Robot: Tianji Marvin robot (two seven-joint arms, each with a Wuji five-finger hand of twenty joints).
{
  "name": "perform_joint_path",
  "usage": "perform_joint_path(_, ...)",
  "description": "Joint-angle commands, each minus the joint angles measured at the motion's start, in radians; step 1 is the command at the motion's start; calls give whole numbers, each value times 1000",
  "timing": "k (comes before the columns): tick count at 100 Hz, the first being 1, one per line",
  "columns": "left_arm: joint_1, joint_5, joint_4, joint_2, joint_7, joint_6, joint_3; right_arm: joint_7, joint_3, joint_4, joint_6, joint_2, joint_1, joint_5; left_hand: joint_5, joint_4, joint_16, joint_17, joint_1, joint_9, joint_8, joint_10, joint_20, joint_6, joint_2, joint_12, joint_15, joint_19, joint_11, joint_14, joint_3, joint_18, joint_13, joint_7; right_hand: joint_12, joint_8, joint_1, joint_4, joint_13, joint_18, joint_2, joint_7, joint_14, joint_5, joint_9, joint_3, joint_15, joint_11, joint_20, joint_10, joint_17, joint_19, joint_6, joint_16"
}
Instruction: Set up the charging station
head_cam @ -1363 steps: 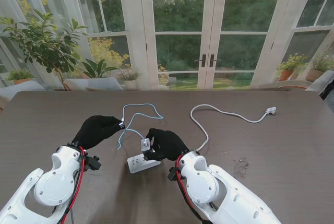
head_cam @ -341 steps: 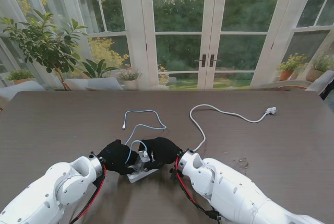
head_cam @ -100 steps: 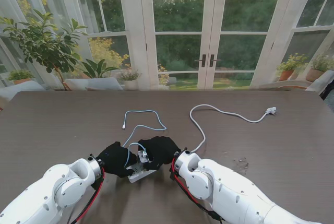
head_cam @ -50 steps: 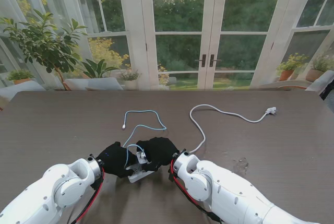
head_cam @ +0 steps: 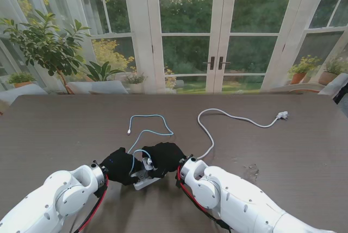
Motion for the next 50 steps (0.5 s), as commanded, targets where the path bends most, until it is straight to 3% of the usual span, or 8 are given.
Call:
perform_joint_path(1, 25, 13, 29, 6, -41, -3, 10, 24, 0, -10, 6, 1, 2, -2, -15, 36, -15, -19, 15, -35, -7, 5, 19, 15, -105, -12, -19, -1, -4, 14, -56, 17, -20, -13, 4, 112, 88, 58, 39, -42, 153, 206, -18, 157, 3, 185, 27, 12, -2, -32, 7, 42, -471, -649)
perform_joint_path(50, 26, 14, 26, 7, -49, -5, 8, 66, 1, -20, 26, 10, 13, 5, -12, 35, -16, -19, 11, -35, -12, 6, 21, 21, -98, -17, -21, -3, -5, 13, -61, 17, -20, -38, 3, 114, 89, 60, 38, -46, 158, 206, -18, 155, 1, 181, 29, 11, -3, -30, 8, 41, -468, -647)
